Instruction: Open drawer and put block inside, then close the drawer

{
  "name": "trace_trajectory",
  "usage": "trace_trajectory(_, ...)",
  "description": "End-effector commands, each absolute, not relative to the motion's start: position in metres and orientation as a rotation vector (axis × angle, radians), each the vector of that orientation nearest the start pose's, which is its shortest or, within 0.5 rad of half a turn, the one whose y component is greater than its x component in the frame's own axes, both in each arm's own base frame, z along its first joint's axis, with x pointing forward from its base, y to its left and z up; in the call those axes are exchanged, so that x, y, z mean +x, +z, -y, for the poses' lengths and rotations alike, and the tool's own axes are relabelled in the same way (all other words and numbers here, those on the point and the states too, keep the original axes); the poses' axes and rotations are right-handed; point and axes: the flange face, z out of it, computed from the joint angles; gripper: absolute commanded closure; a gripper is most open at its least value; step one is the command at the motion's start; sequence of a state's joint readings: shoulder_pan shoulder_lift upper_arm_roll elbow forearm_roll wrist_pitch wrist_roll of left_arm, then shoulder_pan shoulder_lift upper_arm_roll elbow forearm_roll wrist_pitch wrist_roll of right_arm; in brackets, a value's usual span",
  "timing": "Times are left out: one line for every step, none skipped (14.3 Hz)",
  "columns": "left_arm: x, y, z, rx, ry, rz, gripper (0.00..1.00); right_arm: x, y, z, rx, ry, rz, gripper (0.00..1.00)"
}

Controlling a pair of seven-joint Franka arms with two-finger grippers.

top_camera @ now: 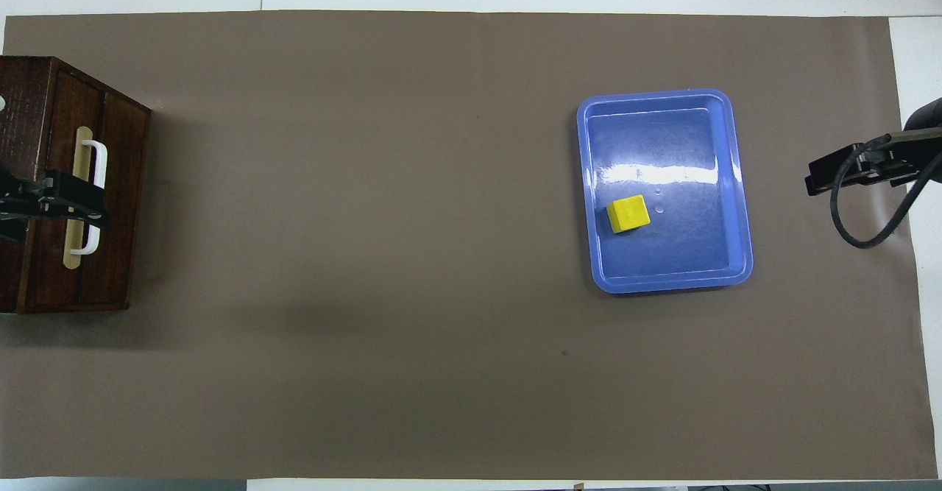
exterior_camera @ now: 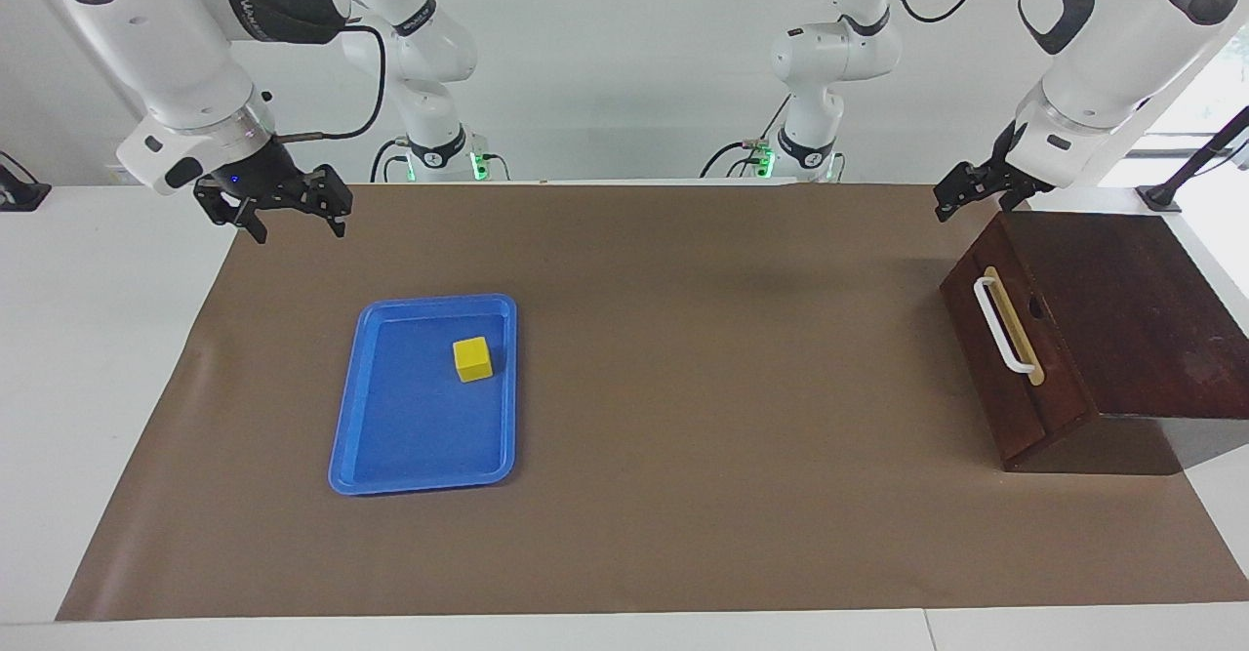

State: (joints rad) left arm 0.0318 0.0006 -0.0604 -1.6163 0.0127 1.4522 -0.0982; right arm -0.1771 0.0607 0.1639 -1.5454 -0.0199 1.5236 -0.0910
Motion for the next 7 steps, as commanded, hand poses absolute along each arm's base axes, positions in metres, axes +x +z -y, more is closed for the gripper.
trace_trajectory(0.5362,0.5958,0.0121,-3.111,0.235,0.096,0.0,0.5658,0.6006,0.0147,-3.132,0.109,0.091,0.0)
trace_trajectory(0.5364,0.5959,0.0123,-3.113,0.233,0.098,0.0,0.5659,0.6006,0.0138,-3.131,0.109,0.096,0.0)
trace_trajectory(0.5362,0.5958,0.0121,-3.111,0.235,0.098,0.0,0.5659,0.6006,0.0138,-3.131,0.109,0.096,0.0)
trace_trajectory(0.5364,0.5959,0.0123,-3.113,0.233,0.101,0.0,0.5659,0.6013,0.0145,-3.13,0.106,0.096,0.0)
trace_trajectory(0.5364,0.5959,0.0121,-3.111,0.233,0.098,0.0,0.5659,0.6013,0.0144,-3.128,0.106,0.094,0.0)
trace_trajectory(0.5369,0.5949,0.0121,-3.112,0.228,0.094,0.0,0.566,0.6007,0.014,-3.126,0.106,0.091,0.0)
trace_trajectory(0.5409,0.5942,0.0146,-3.116,0.181,0.082,0.0,0.5664,0.6016,0.014,-3.126,0.099,0.094,0.0)
